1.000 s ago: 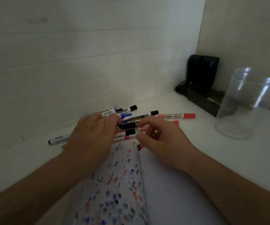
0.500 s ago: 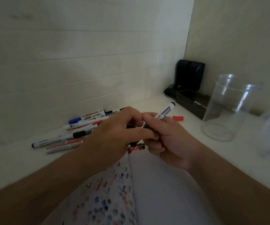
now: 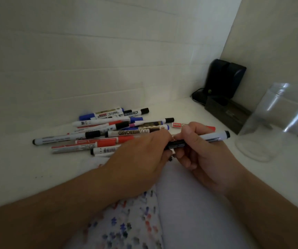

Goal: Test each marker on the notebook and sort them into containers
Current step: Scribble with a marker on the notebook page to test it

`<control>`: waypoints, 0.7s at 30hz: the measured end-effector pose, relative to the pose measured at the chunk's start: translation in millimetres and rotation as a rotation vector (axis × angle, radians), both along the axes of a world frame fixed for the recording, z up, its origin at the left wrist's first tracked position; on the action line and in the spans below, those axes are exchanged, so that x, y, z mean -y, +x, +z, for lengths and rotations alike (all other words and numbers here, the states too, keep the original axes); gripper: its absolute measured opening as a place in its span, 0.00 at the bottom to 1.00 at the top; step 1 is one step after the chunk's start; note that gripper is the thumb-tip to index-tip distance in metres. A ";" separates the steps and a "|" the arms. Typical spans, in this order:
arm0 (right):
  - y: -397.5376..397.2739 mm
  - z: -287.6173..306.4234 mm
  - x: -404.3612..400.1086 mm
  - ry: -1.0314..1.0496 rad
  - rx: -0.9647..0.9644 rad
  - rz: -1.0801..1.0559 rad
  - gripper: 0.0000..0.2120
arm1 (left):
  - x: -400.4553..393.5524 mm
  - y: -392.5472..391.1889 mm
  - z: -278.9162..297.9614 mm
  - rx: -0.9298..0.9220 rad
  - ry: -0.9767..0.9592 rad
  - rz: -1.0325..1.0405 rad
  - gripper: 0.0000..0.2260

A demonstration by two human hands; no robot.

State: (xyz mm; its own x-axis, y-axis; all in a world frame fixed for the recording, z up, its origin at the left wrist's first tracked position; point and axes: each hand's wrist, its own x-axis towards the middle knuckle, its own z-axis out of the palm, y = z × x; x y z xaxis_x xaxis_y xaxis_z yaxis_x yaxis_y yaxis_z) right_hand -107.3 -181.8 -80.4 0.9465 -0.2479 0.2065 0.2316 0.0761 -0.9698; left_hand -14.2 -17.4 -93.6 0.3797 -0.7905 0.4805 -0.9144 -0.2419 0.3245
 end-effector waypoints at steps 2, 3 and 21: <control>-0.1 0.4 -1.4 -0.044 0.022 -0.012 0.23 | -2.5 -0.1 4.0 0.012 0.027 0.000 0.05; -0.4 1.4 -2.5 -0.062 0.028 -0.015 0.20 | -3.5 -0.7 6.5 0.003 0.038 -0.006 0.06; -2.2 10.0 -14.0 -0.084 0.047 -0.103 0.06 | 1.5 -5.1 8.0 0.146 0.010 -0.011 0.19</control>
State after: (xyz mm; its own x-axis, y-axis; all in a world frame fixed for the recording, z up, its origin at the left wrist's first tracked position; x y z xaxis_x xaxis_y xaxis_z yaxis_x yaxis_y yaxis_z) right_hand -109.4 -167.8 -70.4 0.9056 -0.3234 0.2744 0.2797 -0.0312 -0.9596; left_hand -19.3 -18.9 -85.6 0.2973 -0.7991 0.5225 -0.9544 -0.2339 0.1853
